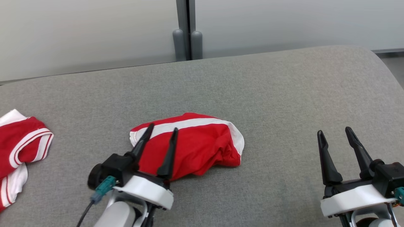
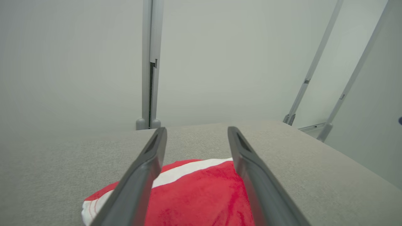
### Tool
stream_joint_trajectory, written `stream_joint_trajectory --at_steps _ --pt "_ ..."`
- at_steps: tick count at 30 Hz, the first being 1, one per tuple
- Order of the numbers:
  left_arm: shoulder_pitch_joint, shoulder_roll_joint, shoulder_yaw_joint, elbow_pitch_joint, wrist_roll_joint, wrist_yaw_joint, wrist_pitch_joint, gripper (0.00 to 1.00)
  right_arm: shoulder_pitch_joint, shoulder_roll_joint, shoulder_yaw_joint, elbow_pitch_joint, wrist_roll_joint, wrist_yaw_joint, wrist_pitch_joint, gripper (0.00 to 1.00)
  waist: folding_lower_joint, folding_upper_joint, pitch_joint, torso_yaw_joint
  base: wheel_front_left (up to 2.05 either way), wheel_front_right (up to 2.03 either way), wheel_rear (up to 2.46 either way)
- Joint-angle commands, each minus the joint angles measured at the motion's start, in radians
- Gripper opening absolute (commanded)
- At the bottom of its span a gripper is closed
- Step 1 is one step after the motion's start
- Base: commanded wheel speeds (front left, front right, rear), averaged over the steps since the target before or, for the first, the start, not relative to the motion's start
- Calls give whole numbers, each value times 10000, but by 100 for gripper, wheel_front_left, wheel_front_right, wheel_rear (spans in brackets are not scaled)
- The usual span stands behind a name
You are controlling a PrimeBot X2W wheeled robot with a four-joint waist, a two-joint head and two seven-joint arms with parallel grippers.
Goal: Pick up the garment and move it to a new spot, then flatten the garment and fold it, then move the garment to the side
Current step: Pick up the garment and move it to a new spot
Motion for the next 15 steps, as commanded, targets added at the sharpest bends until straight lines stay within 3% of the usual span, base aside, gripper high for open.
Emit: stream_joint_trajectory --at_steps 1,5,15 --pt "268 228 252 -67 -36 114 -24 100 110 -71 -45 28 42 -3 49 100 0 0 -337 341 0 0 0" --pt "641 836 1233 -333 -188 290 -28 100 346 -168 -26 -2 140 -1 163 100 0 0 -658 725 0 0 0" --pt "1523 2037 2309 -433 -537 356 3 100 690 -374 111 -53 304 -1 393 100 0 0 -1192 1187 0 0 0"
